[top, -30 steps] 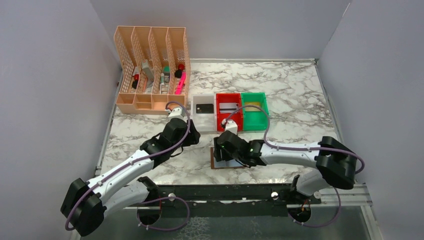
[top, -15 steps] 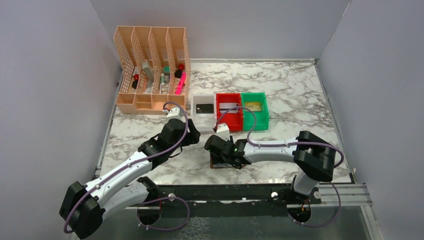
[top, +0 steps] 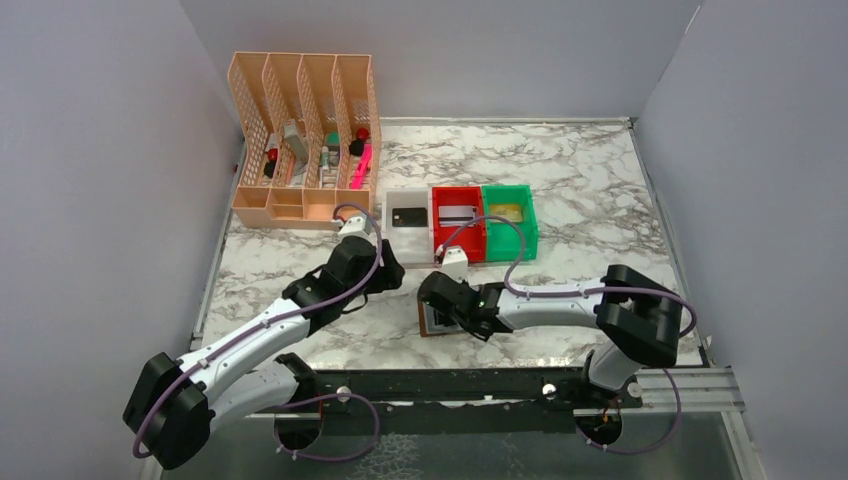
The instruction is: Take the credit cards out of the card holder
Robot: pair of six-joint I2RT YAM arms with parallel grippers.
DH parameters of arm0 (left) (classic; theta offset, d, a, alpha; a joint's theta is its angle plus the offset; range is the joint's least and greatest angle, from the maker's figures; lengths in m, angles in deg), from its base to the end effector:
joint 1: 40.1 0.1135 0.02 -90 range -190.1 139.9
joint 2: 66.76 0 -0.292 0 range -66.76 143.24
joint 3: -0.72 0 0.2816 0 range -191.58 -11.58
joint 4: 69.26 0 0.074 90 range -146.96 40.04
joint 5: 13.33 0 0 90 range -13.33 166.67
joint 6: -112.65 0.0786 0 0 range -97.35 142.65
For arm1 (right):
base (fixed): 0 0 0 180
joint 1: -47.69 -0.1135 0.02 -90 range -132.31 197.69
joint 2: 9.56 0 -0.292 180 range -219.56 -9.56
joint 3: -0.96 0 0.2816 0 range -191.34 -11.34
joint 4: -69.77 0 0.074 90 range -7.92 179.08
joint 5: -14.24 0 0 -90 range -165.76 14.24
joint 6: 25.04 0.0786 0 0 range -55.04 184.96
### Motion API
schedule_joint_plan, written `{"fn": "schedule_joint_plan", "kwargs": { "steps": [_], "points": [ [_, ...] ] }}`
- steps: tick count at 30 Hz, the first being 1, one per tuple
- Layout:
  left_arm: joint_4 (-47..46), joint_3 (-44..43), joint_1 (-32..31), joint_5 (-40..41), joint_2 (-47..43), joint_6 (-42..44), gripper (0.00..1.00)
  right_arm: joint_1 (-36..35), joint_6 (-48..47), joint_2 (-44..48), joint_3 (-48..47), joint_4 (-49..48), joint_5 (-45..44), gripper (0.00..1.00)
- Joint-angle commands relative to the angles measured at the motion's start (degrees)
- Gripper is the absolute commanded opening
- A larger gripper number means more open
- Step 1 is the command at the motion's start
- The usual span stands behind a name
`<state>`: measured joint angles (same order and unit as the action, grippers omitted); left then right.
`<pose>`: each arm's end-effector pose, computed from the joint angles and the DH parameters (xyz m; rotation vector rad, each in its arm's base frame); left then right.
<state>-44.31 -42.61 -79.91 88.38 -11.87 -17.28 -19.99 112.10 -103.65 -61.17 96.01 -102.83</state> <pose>0.2017 -0.1473 0.2061 -0.1184 2.2451 -0.5486 0.1681 0.3154 0.1333 -0.2706 2.4326 0.2695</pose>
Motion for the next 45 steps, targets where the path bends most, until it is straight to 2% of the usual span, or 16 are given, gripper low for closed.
{"fn": "schedule_joint_plan", "kwargs": {
  "steps": [1,9,15,26,34,40,45],
  "points": [
    [-5.2,-0.1,0.2,-7.3,2.1,1.8,0.68,1.9,0.1,2.2,6.0,-6.1,7.0,0.35],
    [-12.5,-0.1,0.2,-19.5,9.4,2.4,0.64,9.1,2.4,11.1,19.5,-23.5,19.3,0.35],
    [-13.1,-3.1,-0.1,-24.9,16.7,4.0,0.53,13.5,6.0,13.5,28.3,-35.2,24.6,0.35],
    [-8.9,-8.8,-5.4,-22.8,24.5,8.0,0.29,14.4,9.1,15.8,34.2,-41.5,23.6,0.37],
    [-8.3,-10.5,-7.0,-22.7,29.1,7.8,0.11,14.5,10.4,16.8,36.2,-43.0,22.9,0.37],
    [-8.3,-11.7,-8.6,-23.0,32.5,7.5,0.04,14.6,10.9,16.4,36.7,-43.9,23.0,0.38],
    [-8.7,-13.2,-10.1,-23.5,34.8,7.3,0.04,14.6,11.0,17.1,37.3,-45.1,23.3,0.38]
  ]
}}
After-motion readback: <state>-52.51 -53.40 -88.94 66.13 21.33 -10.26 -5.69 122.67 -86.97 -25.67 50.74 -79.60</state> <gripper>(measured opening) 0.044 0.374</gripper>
